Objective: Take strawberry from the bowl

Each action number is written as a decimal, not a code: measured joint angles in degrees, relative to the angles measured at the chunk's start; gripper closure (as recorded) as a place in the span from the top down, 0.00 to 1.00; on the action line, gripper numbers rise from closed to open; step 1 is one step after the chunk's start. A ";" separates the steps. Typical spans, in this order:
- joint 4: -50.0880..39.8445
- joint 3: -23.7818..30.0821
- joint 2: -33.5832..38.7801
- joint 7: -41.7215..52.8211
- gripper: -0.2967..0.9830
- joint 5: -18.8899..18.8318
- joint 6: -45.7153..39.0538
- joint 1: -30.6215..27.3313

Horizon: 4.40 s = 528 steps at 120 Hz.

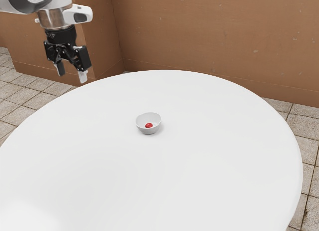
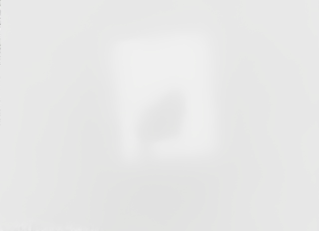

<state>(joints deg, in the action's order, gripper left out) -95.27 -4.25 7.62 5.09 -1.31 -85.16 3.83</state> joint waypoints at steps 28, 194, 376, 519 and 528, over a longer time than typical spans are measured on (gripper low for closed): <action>-0.67 2.29 -0.02 -1.13 0.77 -0.24 -0.22 -0.66; 29.19 3.29 -56.29 116.03 0.67 -2.49 -37.45 -2.88; 27.13 2.14 -58.74 134.02 0.41 1.97 -41.78 -1.89; 6.60 1.75 -42.40 128.77 0.24 -1.88 -43.07 8.68; 6.84 1.78 -43.91 127.95 0.24 -1.91 -43.71 8.80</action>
<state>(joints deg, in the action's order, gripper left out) -88.43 -2.47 -36.29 133.05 -3.22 -128.87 12.62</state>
